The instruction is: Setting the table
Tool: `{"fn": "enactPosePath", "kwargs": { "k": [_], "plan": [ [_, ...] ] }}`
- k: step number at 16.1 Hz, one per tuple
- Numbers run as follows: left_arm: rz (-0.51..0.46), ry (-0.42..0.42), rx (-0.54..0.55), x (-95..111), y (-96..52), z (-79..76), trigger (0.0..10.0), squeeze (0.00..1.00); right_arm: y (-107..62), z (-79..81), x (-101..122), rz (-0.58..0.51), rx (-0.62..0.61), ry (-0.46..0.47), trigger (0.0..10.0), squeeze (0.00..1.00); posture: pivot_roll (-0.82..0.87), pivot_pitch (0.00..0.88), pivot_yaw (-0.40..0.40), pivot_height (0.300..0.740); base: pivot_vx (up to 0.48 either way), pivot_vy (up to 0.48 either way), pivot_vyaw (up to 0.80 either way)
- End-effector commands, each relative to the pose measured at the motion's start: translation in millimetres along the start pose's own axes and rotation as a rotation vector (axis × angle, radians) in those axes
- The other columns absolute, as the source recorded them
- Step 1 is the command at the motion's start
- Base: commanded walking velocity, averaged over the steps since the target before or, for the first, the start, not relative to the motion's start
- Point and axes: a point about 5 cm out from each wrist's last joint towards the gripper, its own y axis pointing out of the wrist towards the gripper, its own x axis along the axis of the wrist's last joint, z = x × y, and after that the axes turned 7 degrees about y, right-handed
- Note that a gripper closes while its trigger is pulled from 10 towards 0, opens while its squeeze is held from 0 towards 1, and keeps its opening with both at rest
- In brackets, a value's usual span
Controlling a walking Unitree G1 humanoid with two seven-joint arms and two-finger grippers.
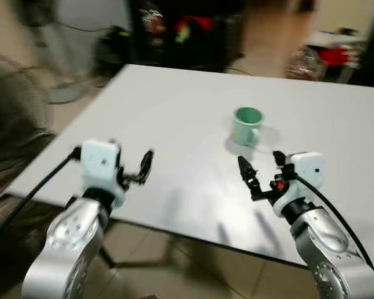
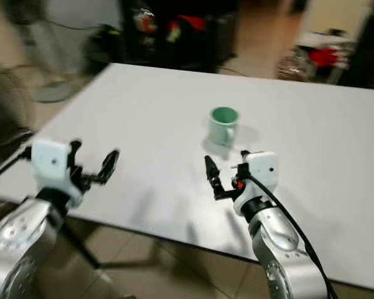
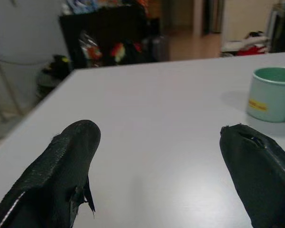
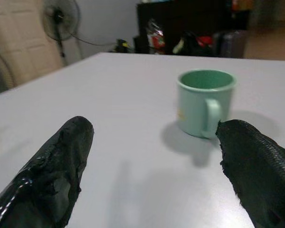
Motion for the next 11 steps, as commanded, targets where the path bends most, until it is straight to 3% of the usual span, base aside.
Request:
{"fn": "enactPosePath", "kwargs": {
  "k": [1,4,8,11],
  "plan": [
    [0.036,0.02,0.011,-6,1.7,2.1,10.0,0.0,2.2,2.8,-1,-0.008,0.004,0.008,10.0,0.0,-0.03,0.013,0.054,0.74,0.0,0.0,0.8],
    [0.054,0.032,0.021,-7,5.2,4.9,10.0,0.0,2.8,-6.4,-2,-0.015,-0.047,0.022,10.0,0.0,-0.02,0.026,0.055,0.74,0.0,0.0,0.8],
    [0.069,0.035,0.044,-9,3.3,8.2,10.0,0.0,1.9,-9.4,1,-0.013,-0.063,-0.025,10.0,0.0,-0.03,0.042,0.051,0.74,0.0,0.0,0.8],
    [0.056,0.016,-0.003,-8,4.6,1.0,10.0,0.0,4.1,-8.0,-5,0.011,-0.042,-0.024,10.0,0.0,-0.04,0.044,0.058,0.74,0.0,0.0,0.8]
  ]
}}
